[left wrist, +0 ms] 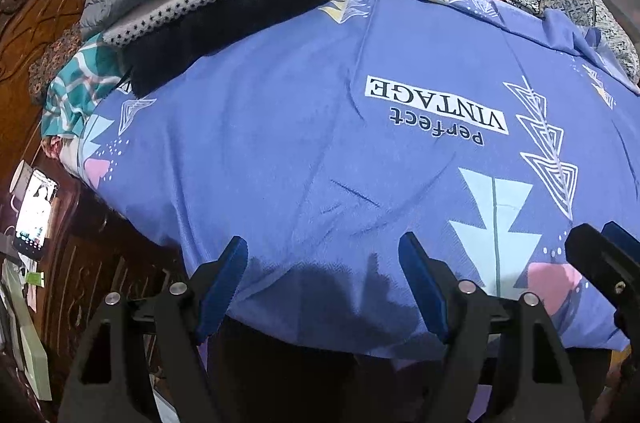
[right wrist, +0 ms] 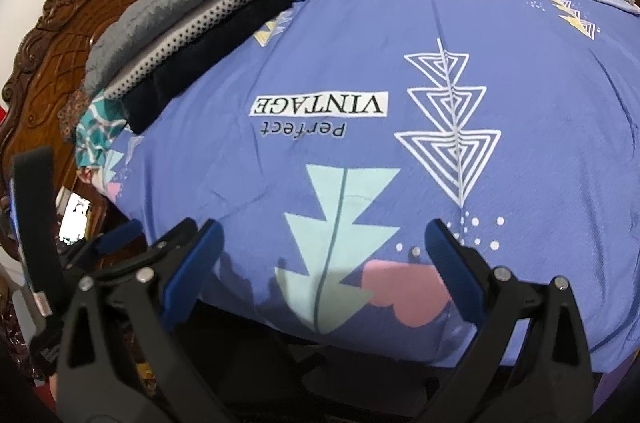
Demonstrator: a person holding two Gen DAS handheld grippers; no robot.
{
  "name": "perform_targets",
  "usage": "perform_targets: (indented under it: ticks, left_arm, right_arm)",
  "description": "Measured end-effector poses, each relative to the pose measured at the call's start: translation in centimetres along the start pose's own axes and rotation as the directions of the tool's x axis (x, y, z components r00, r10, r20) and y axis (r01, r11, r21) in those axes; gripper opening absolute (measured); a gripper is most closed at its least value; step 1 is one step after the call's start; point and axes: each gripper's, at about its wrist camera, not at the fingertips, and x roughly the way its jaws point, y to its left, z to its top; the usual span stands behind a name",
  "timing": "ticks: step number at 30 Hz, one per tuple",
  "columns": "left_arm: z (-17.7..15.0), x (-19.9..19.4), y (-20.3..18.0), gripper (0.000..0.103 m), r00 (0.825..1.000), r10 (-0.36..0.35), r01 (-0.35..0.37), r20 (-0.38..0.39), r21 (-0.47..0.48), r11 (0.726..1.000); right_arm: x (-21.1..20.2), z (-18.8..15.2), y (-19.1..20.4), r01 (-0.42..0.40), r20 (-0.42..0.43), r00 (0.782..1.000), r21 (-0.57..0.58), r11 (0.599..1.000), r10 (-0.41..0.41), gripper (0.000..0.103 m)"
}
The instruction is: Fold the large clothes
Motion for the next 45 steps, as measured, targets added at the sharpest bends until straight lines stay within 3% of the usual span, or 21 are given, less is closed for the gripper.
perform_targets:
  ticks: [29, 35, 40, 45]
  left_arm:
    - [-0.4, 1.3, 1.8, 0.094, 0.998, -0.011, 0.008, -0.059, -0.058, 0.998]
    - [-0.1, 0.8, 2.3, 0.094, 1.0, 0.007, -0.009, -0.03, -0.069, 0.998]
    - [0.6, -0.9, 2.8, 0.094, 0.997, 0.053, -0.049, 0.054, -0.07, 0.996]
    - [1.3, -2.7, 3.6, 0.094, 0.99, 0.084, -0.074, 0.115, -0.087, 0.993]
  right_arm:
    - [0.2, -0.2, 1.0, 0.0, -0.015, 1.0, -0.035, 0.999, 0.0, 0.097]
    - [-0.3, -0.1, 1.5, 0.005, 0.001, 1.0, -0.065, 0.998, -0.005, 0.097]
    - [-0.8, 0.0, 2.7, 0.019, 0.029, 0.999, -0.108, 0.994, -0.016, 0.097]
    - [-2.1, 1.0, 5.0, 0.03, 0.064, 0.998, -0.235, 0.972, -0.015, 0.096]
